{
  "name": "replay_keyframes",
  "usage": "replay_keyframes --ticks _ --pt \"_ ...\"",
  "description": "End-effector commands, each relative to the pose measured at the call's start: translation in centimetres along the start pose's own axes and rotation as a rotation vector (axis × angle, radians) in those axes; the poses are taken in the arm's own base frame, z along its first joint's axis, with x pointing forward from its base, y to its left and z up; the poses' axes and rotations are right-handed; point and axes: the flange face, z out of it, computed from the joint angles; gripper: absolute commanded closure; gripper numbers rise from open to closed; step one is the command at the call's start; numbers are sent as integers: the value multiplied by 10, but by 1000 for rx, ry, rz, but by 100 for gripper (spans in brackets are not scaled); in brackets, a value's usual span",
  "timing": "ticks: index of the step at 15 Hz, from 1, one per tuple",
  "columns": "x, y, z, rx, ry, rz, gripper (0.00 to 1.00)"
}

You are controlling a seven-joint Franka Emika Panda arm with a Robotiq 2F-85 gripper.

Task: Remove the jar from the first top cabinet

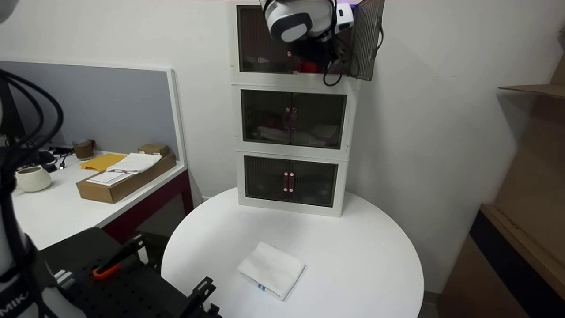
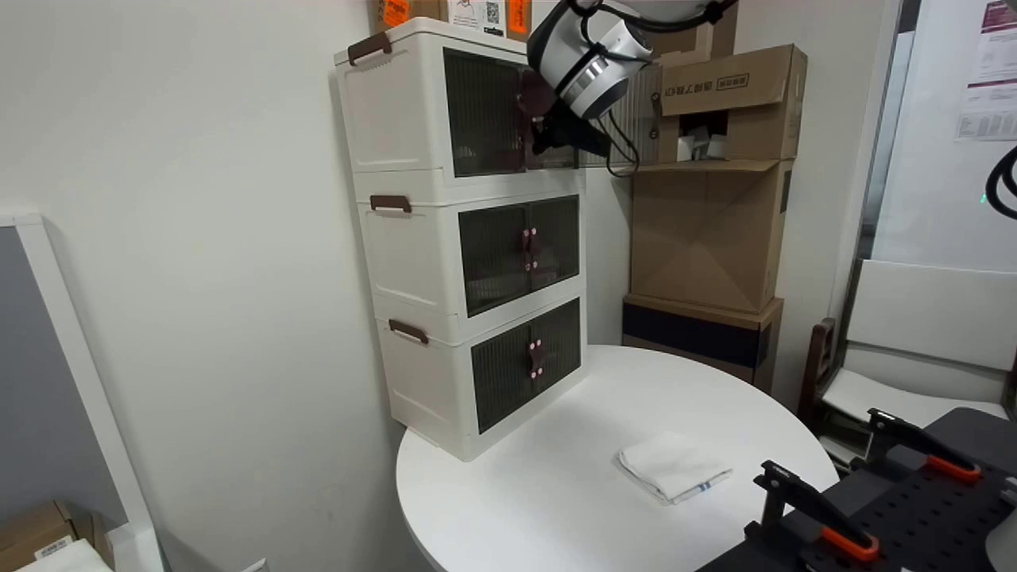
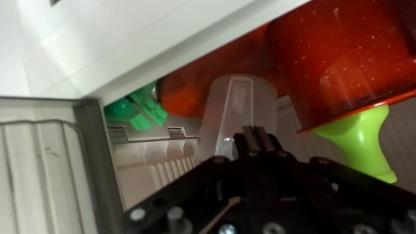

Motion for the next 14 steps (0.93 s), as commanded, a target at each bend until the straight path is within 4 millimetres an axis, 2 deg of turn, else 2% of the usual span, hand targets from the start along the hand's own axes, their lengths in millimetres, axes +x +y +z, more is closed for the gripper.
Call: replay_keyframes --ticks 1,6,10,14 --pt "4 -5 -13 20 3 -14 100" --pt "-4 -18 -55 34 -14 -55 100" --pt "-9 -27 -110 37 14 -87 100" --pt "-18 -28 -169 -3 59 -110 100"
